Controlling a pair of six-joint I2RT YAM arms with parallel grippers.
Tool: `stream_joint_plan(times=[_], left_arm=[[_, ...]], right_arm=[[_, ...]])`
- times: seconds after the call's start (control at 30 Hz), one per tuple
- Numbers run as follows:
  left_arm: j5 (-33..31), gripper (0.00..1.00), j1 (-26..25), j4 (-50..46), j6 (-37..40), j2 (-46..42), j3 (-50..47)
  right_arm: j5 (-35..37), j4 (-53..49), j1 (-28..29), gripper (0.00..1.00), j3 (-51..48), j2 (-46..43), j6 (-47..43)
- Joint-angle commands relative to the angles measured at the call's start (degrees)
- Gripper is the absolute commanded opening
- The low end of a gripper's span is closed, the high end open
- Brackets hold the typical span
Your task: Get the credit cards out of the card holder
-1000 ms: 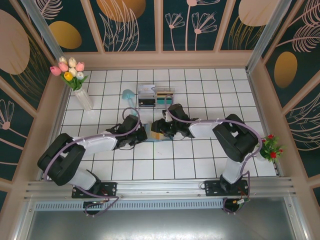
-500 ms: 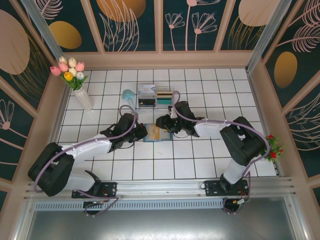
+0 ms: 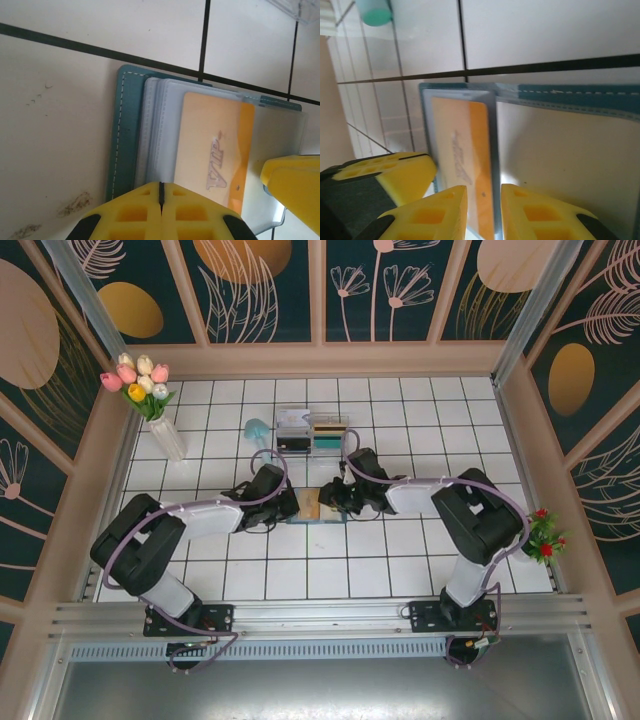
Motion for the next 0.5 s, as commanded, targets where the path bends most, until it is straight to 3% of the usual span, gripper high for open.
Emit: stream_joint_plan(times=[0.0,0.47], left_arm=[[-0.58,0.0,-0.23,-1.48,0.15,0.95,0.82],[0.65,0.0,-0.21,-2.06,0.52,2.34,-1.13]], right_arm=[[-0.41,-1.51,-0.01,0.26,1.47,1.83,-1.21],[-7.48,6.13,-0.01,0.23,0.55,6.32,-1.66]])
